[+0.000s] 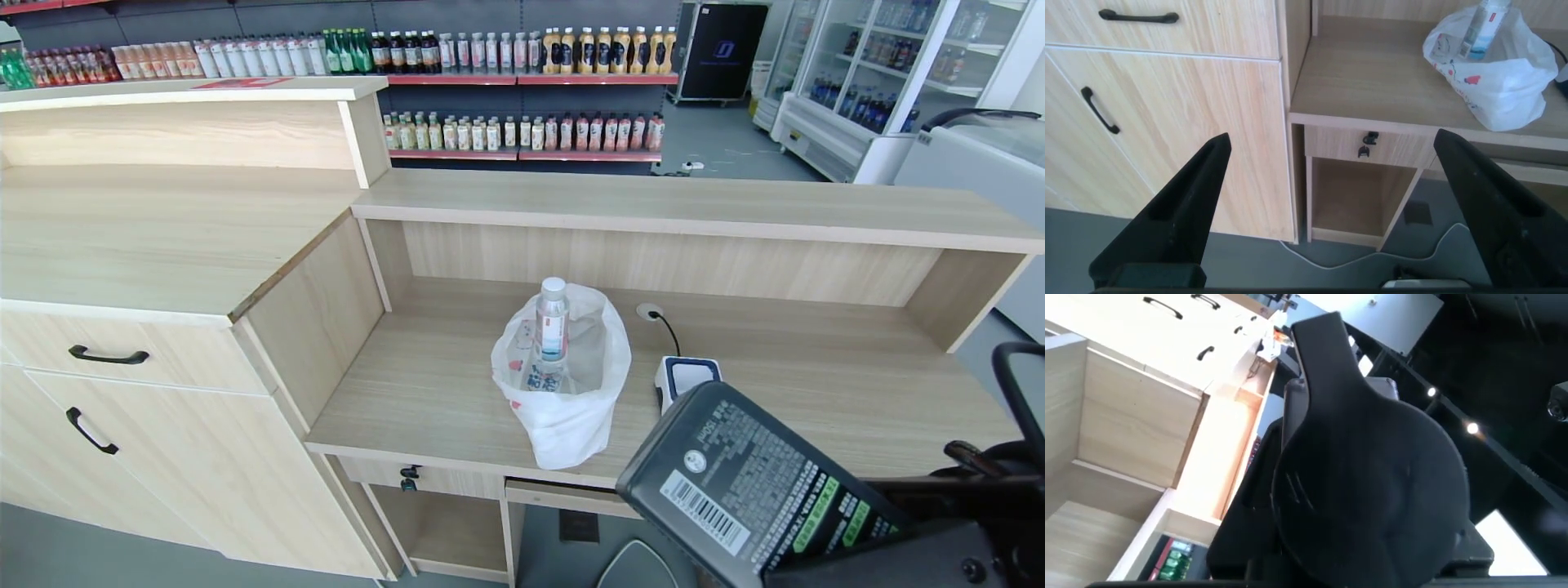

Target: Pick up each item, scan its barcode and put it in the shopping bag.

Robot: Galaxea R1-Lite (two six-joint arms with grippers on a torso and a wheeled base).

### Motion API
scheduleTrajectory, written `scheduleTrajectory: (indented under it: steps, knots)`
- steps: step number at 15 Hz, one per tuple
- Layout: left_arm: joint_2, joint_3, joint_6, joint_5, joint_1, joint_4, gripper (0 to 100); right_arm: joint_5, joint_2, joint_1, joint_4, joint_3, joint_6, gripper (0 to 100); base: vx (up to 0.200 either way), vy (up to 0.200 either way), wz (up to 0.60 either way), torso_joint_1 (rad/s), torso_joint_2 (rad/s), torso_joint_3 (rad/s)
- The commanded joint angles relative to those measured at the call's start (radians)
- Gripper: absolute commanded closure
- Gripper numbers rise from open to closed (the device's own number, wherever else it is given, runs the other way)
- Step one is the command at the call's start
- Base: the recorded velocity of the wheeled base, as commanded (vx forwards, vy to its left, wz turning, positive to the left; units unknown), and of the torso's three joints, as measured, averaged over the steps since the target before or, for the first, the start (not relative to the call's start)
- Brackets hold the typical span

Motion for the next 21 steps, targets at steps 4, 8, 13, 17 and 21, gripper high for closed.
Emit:
scheduleTrajectory:
  steps: [4,8,13,17,21]
  knots:
    - [0.0,0.0,0.0,0.0,0.0,0.0,0,0.001,-0.009,0.0,0.0,0.002,-0.001,100,0.0,0.0,0.0,0.0,0.0,0.0]
    - [0.0,0.0,0.0,0.0,0.0,0.0,0,0.007,-0.011,0.002,0.003,0.002,-0.008,100,0.0,0.0,0.0,0.0,0.0,0.0]
    - [0.0,0.0,0.0,0.0,0.0,0.0,0,-0.039,-0.009,-0.185,0.004,-0.024,0.183,100,0.0,0.0,0.0,0.0,0.0,0.0]
    - [0.0,0.0,0.0,0.0,0.0,0.0,0,-0.182,-0.118,-0.761,0.021,0.046,0.864,100,0.0,0.0,0.0,0.0,0.0,0.0]
    - [0.0,0.0,0.0,0.0,0.0,0.0,0,-0.194,-0.16,-1.0,0.009,0.039,1.318,100,0.0,0.0,0.0,0.0,0.0,0.0]
